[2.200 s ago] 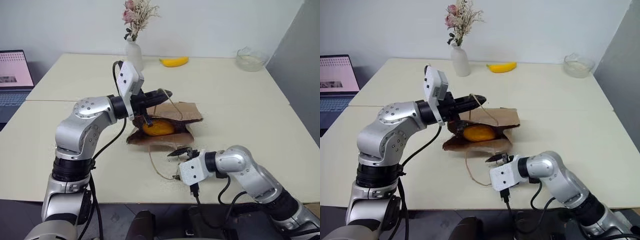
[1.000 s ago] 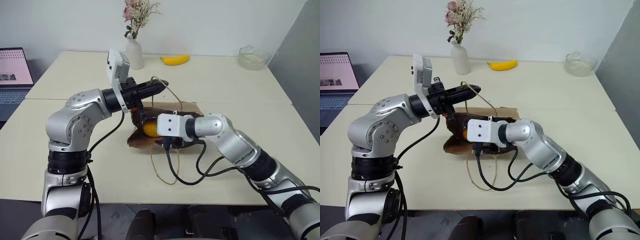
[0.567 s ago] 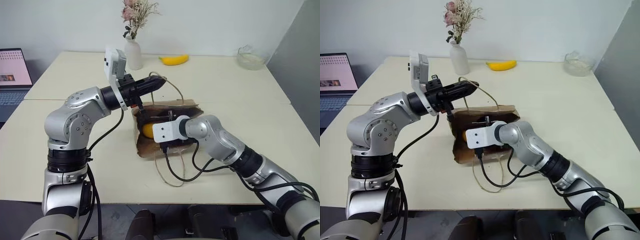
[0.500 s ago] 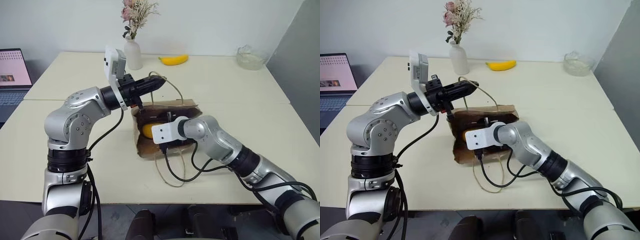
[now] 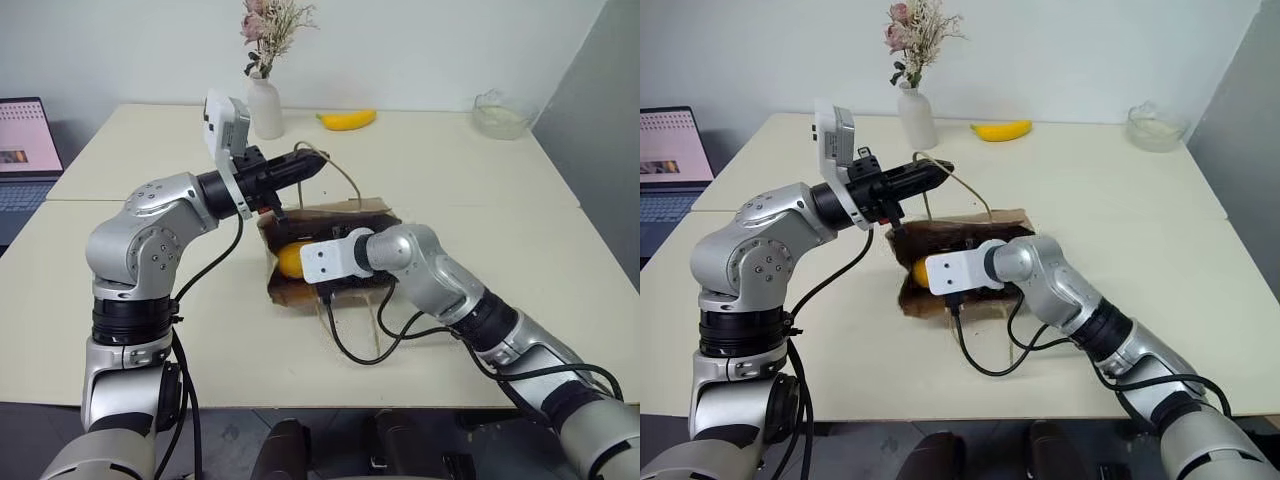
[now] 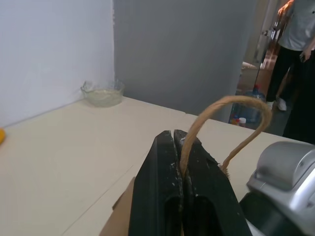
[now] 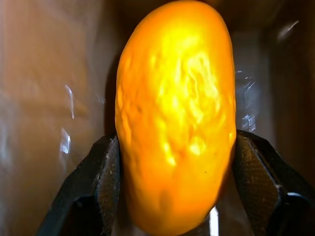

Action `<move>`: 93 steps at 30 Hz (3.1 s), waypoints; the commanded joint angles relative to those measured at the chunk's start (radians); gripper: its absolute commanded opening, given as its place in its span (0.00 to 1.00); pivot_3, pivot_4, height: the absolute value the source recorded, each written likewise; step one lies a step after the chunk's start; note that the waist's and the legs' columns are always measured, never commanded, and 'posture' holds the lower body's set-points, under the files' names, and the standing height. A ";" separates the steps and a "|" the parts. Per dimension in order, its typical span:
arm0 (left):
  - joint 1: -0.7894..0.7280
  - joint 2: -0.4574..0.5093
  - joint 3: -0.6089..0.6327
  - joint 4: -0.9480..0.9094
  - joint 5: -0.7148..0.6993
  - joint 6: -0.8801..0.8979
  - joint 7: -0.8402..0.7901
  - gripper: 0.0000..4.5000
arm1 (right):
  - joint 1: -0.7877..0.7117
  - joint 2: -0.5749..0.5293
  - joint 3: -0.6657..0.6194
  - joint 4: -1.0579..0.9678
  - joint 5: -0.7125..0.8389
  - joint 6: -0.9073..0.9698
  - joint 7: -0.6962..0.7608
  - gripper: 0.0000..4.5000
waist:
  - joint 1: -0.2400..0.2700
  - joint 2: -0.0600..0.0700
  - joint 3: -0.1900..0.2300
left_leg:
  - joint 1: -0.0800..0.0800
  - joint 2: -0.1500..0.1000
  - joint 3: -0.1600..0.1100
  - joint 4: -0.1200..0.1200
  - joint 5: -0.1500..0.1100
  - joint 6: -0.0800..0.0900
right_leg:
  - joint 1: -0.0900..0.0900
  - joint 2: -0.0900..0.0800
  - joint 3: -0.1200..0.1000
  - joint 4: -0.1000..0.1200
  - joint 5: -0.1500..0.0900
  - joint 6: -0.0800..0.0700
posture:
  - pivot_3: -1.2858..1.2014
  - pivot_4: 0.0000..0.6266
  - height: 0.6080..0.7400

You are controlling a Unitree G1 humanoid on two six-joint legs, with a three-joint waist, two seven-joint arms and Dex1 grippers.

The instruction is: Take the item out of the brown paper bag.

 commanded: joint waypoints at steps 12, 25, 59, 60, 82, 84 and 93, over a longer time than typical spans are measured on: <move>0.001 0.000 0.025 0.031 0.053 -0.067 0.037 0.00 | -0.038 -0.013 -0.443 -0.228 0.563 0.270 0.127 0.63 | 0.000 0.000 0.000 | 0.000 0.000 0.000 0.000 0.000 0.000 | 0.000 0.000 0.000 0.000 0.000 0.000 | 0.52 0.24 1.00; 0.032 0.031 0.017 0.017 0.037 -0.078 0.047 0.00 | 0.018 -0.333 -0.591 -0.039 0.586 0.116 -0.004 0.62 | 0.012 0.001 0.001 | -0.001 -0.003 0.002 -0.001 0.000 0.000 | 0.000 -0.002 0.000 -0.002 0.000 0.000 | 0.52 0.24 1.00; 0.023 0.035 0.002 0.074 0.093 -0.114 -0.005 0.00 | 0.294 -0.446 -0.464 0.325 0.279 -0.092 -0.119 0.99 | -0.008 0.001 0.003 | 0.000 -0.001 0.004 -0.001 0.000 0.000 | 0.001 0.001 0.002 -0.001 0.000 0.000 | 0.52 0.24 1.00; 0.021 0.035 -0.001 0.080 0.098 -0.119 -0.009 0.00 | 0.301 -0.455 -0.471 0.311 0.277 -0.091 -0.122 0.99 | -0.009 0.001 0.003 | 0.000 -0.001 0.004 -0.001 0.000 0.000 | 0.001 0.001 0.002 -0.001 0.000 0.000 | 0.52 0.24 1.00; -0.093 0.215 -0.039 0.288 0.268 -0.302 -0.239 0.69 | 0.371 -0.273 -0.626 -0.454 0.721 0.332 -0.227 1.00 | -0.010 0.001 0.004 | -0.001 0.000 0.002 -0.001 0.000 0.000 | 0.000 0.002 0.001 -0.002 0.000 0.001 | 0.52 0.24 1.00; -0.060 0.242 -0.009 0.248 0.257 -0.296 -0.231 0.83 | 0.364 -0.263 -0.614 -0.436 0.716 0.316 -0.234 1.00 | -0.010 0.001 0.004 | -0.001 0.000 0.002 -0.001 0.000 0.000 | -0.001 0.002 0.001 -0.002 0.000 0.001 | 0.52 0.24 1.00; 0.274 0.226 0.247 -0.130 0.289 -0.217 0.121 0.89 | 0.420 -0.240 -0.594 -0.371 0.679 0.179 -0.255 1.00 | -0.010 0.001 0.004 | -0.001 0.002 0.001 -0.002 0.000 0.000 | 0.000 0.000 0.001 -0.002 0.000 0.000 | 0.52 0.24 1.00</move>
